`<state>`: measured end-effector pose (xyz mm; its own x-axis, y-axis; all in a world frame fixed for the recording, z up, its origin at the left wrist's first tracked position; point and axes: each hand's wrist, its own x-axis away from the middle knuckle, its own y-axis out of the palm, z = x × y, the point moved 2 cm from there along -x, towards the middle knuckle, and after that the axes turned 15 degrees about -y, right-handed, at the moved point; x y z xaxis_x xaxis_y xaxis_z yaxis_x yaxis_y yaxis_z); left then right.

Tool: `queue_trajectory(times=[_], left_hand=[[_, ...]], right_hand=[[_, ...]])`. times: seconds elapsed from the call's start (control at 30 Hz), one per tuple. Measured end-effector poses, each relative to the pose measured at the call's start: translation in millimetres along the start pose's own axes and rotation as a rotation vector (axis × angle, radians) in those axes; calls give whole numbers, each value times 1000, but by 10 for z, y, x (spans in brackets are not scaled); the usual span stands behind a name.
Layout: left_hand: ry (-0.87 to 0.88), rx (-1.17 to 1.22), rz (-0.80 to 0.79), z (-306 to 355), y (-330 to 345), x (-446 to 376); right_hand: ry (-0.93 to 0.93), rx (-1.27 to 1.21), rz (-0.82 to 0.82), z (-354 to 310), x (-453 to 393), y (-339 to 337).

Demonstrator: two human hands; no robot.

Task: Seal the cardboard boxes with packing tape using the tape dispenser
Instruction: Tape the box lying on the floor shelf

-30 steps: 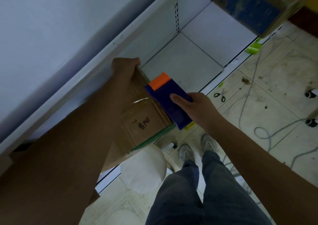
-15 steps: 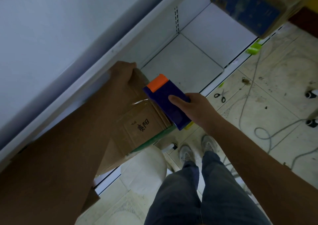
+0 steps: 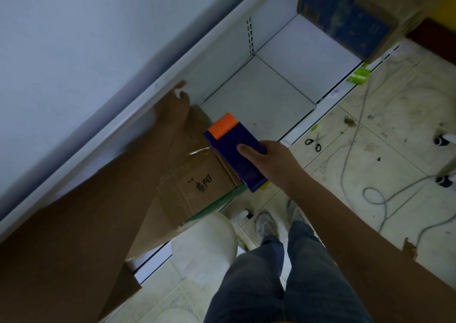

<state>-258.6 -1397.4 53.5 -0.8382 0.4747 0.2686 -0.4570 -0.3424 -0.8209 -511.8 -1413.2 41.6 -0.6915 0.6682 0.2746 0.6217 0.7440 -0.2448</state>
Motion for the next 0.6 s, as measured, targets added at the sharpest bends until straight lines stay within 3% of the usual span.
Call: queue_trajectory(times=[0.03,0.1,0.17,0.33,0.6], left_hand=[[154,5,-29,26,34,70],[278,-46,-201,-58,138,83],[251,-115,-305,-176,207,92],[301,-237,-248,-213,249,83],[266,-259,-400,-150,221,-22]], right_hand=[[5,3,4,12,0,-1],[-1,16,-1,17,-1,-9],[-3,14,-26,8,1,4],[-2,1,-26,31,30,39],[22,-56,-24,-171,71,-91]])
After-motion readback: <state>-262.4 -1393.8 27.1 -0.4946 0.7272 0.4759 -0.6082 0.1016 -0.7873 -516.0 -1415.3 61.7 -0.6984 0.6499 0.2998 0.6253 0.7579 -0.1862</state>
